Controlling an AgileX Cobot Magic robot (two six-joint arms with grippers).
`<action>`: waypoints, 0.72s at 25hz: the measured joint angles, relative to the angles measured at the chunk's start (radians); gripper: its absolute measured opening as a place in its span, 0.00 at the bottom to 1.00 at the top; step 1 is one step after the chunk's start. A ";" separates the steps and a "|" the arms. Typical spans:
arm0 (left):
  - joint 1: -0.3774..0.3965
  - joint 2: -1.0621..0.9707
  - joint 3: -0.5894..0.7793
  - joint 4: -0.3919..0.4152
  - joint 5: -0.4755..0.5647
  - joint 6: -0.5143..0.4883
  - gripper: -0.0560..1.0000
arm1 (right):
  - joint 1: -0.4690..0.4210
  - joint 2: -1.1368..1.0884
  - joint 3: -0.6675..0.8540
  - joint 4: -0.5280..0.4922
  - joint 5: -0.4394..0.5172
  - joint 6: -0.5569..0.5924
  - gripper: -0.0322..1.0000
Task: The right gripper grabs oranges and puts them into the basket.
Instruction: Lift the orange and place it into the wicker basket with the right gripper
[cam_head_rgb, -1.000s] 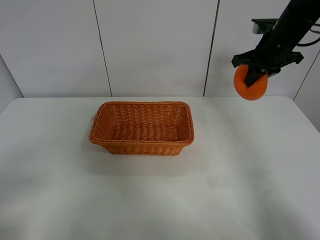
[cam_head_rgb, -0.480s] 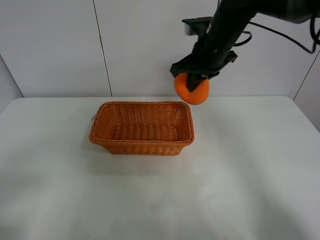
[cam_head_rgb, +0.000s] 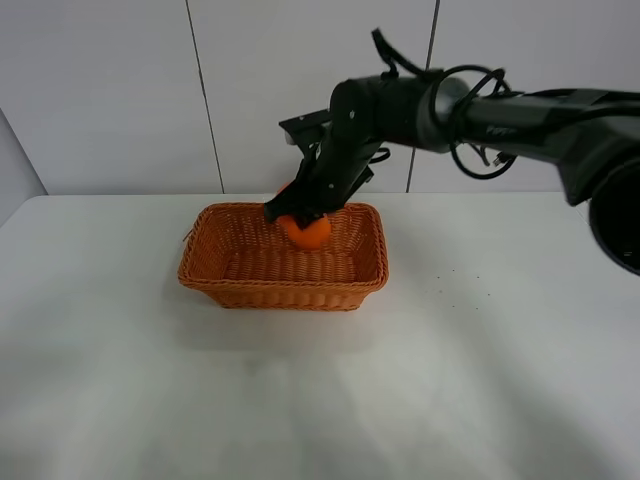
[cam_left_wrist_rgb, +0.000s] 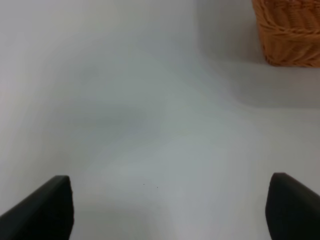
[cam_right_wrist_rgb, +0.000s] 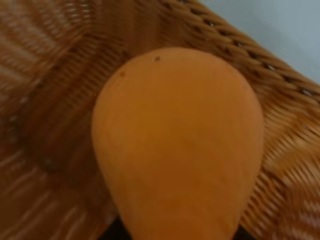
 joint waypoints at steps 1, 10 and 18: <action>0.000 0.000 0.000 0.000 0.000 0.000 0.89 | 0.000 0.024 0.000 0.001 -0.014 -0.001 0.12; 0.000 0.000 0.000 0.000 0.000 0.000 0.89 | 0.000 0.069 -0.016 0.021 0.011 -0.009 0.47; 0.000 0.000 0.000 0.000 0.000 0.000 0.89 | 0.000 0.068 -0.242 0.026 0.203 -0.023 0.70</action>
